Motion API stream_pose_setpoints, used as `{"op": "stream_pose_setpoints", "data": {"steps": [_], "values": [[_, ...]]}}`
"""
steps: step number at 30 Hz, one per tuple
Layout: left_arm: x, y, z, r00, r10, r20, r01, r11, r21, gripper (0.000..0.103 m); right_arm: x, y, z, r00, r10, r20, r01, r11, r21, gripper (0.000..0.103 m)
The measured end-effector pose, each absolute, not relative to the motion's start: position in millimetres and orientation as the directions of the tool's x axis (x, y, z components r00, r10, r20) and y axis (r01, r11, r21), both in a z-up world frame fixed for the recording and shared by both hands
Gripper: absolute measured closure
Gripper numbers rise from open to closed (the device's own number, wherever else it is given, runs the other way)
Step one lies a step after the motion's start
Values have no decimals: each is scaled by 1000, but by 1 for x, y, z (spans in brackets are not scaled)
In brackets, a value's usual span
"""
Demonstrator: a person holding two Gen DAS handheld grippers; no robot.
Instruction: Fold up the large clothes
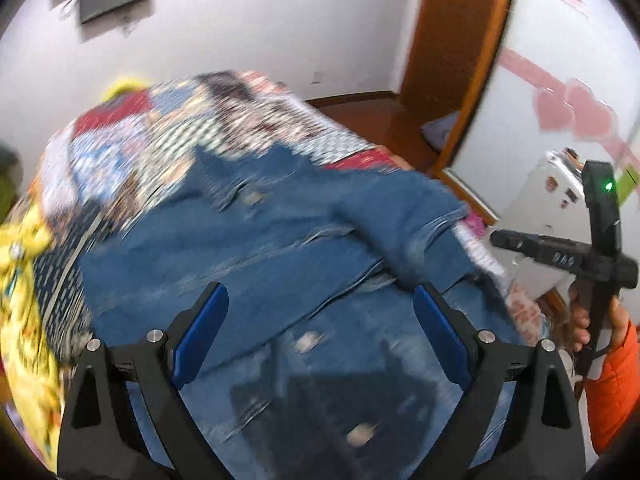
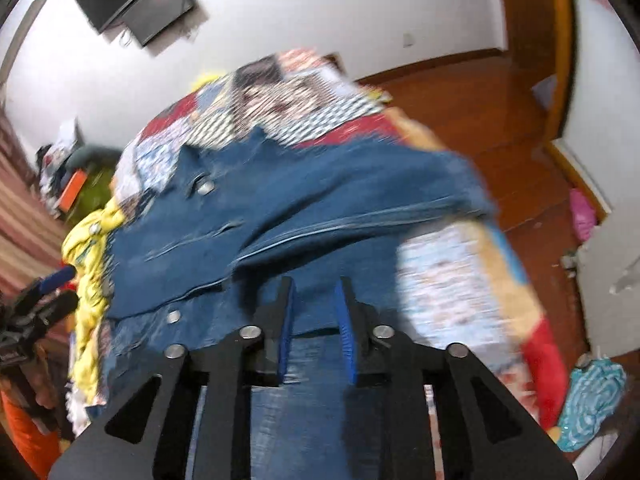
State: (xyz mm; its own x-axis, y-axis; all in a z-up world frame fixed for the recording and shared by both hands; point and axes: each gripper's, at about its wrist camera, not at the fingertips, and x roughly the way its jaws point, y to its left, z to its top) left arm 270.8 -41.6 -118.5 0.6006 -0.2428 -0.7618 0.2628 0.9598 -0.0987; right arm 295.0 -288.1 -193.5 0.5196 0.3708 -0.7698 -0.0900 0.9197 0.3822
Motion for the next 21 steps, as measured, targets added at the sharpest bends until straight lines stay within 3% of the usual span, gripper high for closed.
{"op": "stream_pose_setpoints", "data": {"steps": [3,6,8,10,12,13,17,21], "values": [[291,-79,-110,592,-290,-752,334,937,-98,9,292,-307,-199,537,267,-800,-30,954,298,64],[311,-118,-113,560,-331,-759,412,907,-92,14,291,-316,-211,531,249,-810,3,955,296,60],[330,-145,-127,513,-328,-793,453,888,-74,28,293,-320,-220,507,257,-823,20,951,310,59],[344,-162,-146,453,-324,-831,486,871,-75,53,295,-318,-226,494,259,-830,30,949,313,59],[352,-177,-166,391,-321,-863,521,850,-80,69,296,-317,-232,480,264,-836,28,948,316,59],[357,-186,-180,362,-303,-882,539,840,-68,72,297,-313,-234,474,261,-841,27,950,310,58],[377,-208,-216,374,-160,-913,534,842,71,71,301,-301,-240,465,261,-846,-1,956,294,58],[389,-211,-241,392,-93,-915,542,827,148,62,307,-298,-249,442,283,-851,-5,950,313,55]]}}
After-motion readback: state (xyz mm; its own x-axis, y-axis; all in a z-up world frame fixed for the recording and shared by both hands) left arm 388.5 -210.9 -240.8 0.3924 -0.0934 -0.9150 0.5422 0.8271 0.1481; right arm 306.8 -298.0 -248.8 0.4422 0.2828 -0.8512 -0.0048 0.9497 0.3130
